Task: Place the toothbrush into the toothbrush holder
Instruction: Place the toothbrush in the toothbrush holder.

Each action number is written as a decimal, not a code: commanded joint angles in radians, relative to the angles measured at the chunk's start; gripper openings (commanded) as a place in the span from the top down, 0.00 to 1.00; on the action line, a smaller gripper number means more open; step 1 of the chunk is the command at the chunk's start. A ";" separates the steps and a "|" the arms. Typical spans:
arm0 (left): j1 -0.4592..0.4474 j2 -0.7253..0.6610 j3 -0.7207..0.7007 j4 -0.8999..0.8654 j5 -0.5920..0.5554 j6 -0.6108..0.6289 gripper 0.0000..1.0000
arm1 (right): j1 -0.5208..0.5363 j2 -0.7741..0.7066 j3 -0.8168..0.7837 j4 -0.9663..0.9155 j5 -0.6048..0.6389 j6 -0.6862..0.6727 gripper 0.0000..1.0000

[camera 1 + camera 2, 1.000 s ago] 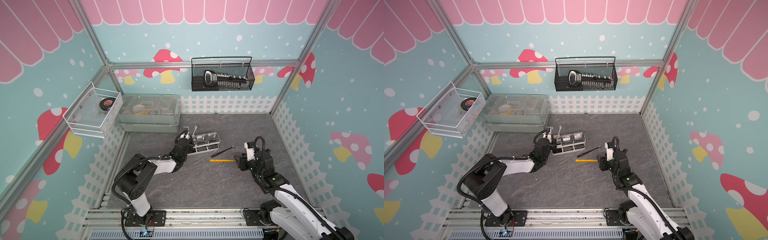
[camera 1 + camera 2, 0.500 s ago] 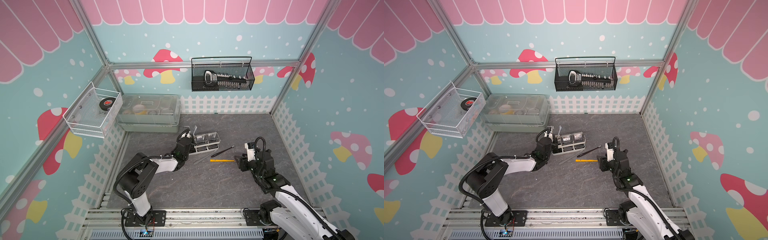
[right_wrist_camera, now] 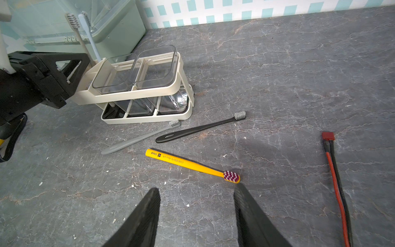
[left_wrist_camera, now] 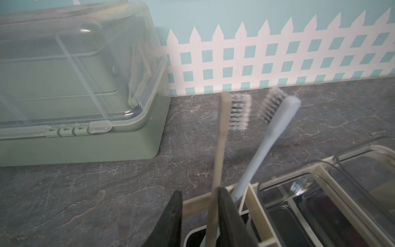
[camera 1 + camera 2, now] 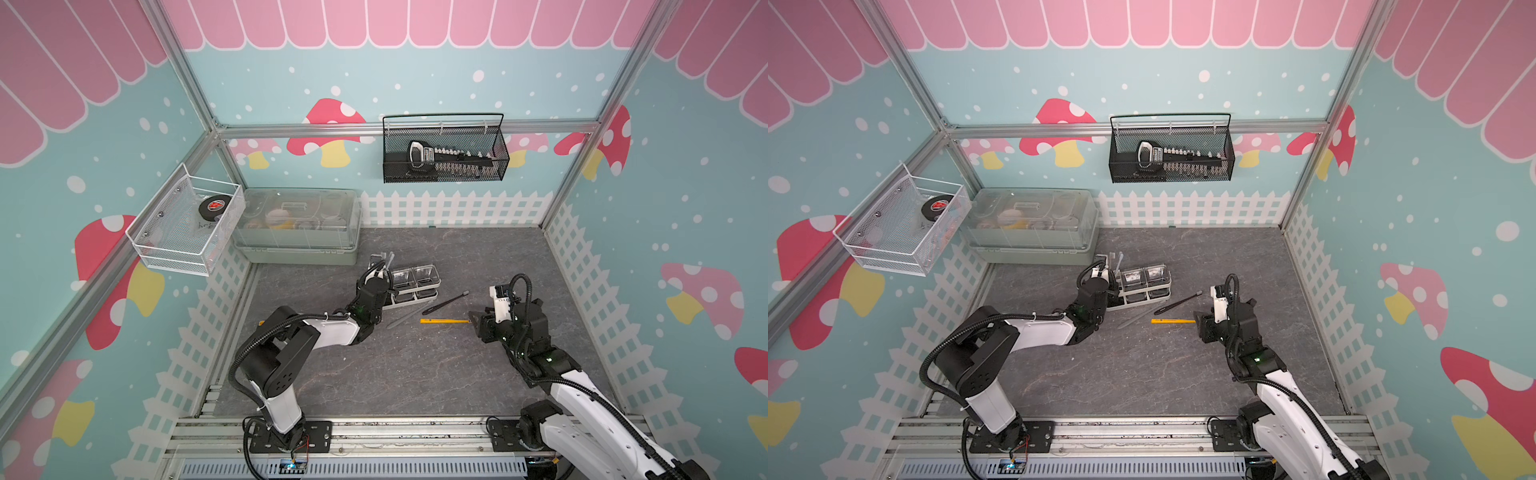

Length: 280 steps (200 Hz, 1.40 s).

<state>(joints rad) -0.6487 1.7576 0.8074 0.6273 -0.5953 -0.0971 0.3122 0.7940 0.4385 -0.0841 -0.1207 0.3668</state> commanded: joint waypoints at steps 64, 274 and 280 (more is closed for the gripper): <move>-0.055 -0.100 -0.061 0.054 -0.128 0.092 0.58 | -0.007 0.008 0.017 -0.008 0.006 -0.019 0.45; -0.243 -0.527 -0.145 -0.331 -0.096 0.054 0.50 | -0.013 0.041 0.176 -0.245 0.059 0.004 0.44; -0.244 -0.535 -0.157 -0.321 -0.087 0.060 0.50 | -0.014 0.039 0.174 -0.245 0.058 0.009 0.43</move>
<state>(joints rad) -0.8871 1.2667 0.6937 0.3569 -0.7258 -0.0231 0.3065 0.8379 0.5968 -0.2634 -0.0834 0.3683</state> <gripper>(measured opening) 0.496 0.565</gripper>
